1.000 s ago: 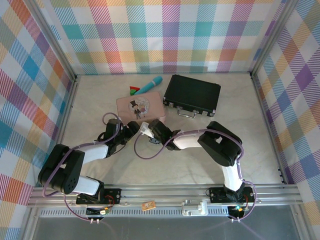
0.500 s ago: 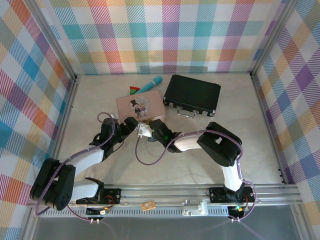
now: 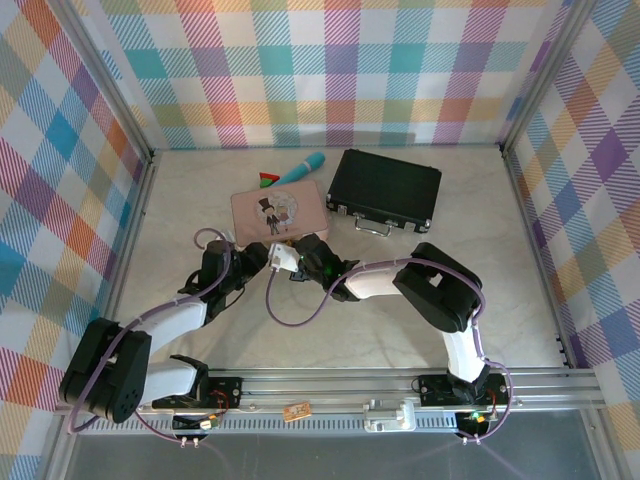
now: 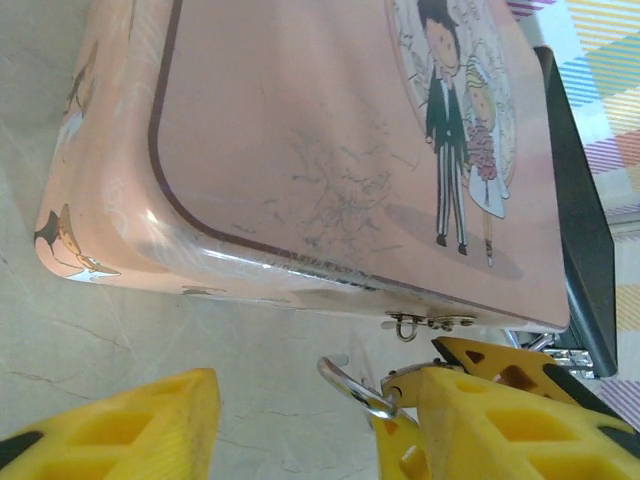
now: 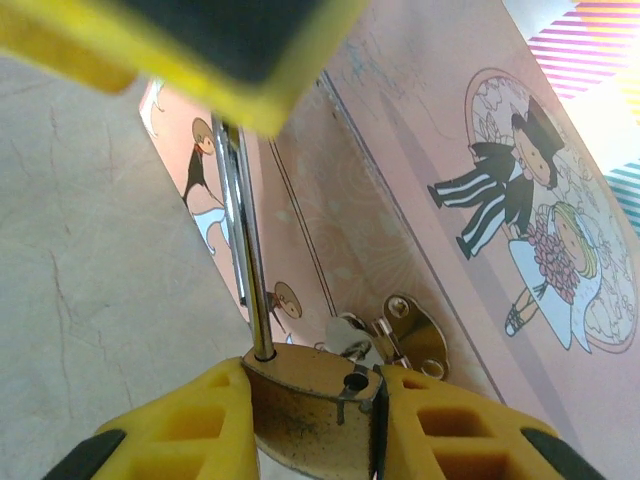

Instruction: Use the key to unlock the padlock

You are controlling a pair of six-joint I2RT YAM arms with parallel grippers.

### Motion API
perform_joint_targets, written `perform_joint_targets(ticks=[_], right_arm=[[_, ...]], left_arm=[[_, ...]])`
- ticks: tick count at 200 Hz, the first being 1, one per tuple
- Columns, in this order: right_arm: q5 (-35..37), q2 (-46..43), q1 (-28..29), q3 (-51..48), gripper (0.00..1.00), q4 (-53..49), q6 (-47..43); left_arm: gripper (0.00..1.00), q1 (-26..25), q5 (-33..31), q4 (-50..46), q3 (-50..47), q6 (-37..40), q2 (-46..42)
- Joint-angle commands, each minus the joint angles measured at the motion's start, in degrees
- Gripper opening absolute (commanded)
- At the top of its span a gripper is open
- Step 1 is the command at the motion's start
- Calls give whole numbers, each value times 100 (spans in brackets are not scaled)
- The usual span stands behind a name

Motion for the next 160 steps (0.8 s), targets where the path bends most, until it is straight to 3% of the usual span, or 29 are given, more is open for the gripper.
perform_joint_targets(ticks=[1,36,64,84,141,160], right_arm=[[-210,-17,-9,156,0,113,223],[-271,-77,-23,106,0,163,315],[-338,-267,-23,63,0,121,472],[-278,-589,-31,-34,0,-218,770],[-485,-1802,-341,-189,0,-3086,3574],[-882,-2070,-444,-340,0,-3890,4449]], left_arm=[[52,29,132,359,195,267,166],[53,29,124,346,165,31,228],[70,37,-143,-141,56,-188,-268],[82,44,-391,-1009,193,-67,-791],[99,134,-1010,-2530,749,616,-1523],[100,156,-1190,-2699,837,713,-1562]])
